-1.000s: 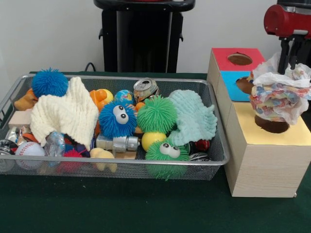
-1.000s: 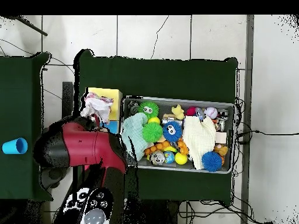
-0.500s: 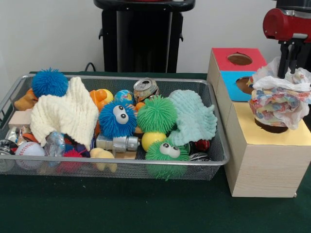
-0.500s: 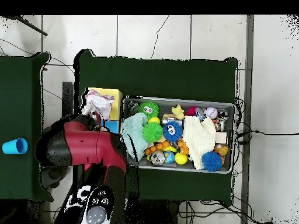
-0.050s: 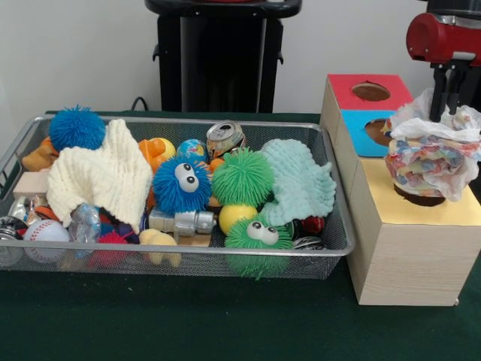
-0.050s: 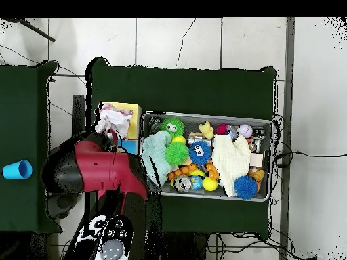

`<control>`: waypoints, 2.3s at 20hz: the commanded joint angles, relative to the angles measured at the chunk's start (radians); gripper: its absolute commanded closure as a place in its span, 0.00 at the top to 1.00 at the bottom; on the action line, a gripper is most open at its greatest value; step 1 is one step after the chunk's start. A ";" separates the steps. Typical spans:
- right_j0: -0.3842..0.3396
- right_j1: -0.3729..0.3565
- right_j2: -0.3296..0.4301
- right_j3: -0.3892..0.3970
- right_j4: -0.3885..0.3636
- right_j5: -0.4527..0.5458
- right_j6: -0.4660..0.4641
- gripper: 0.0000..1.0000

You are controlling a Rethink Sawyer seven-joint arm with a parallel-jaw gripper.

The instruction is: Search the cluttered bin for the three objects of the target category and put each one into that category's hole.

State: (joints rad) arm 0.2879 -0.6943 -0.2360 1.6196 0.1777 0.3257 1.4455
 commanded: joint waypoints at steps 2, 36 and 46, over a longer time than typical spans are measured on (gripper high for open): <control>-0.033 0.033 0.042 0.060 -0.014 -0.035 0.200 0.00; -0.010 -0.002 0.008 0.034 -0.012 0.064 0.192 1.00; 0.029 -0.080 -0.050 -0.030 -0.006 0.290 0.194 1.00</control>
State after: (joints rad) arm 0.3189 -0.7413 -0.2758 1.6113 0.1774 0.4298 1.4455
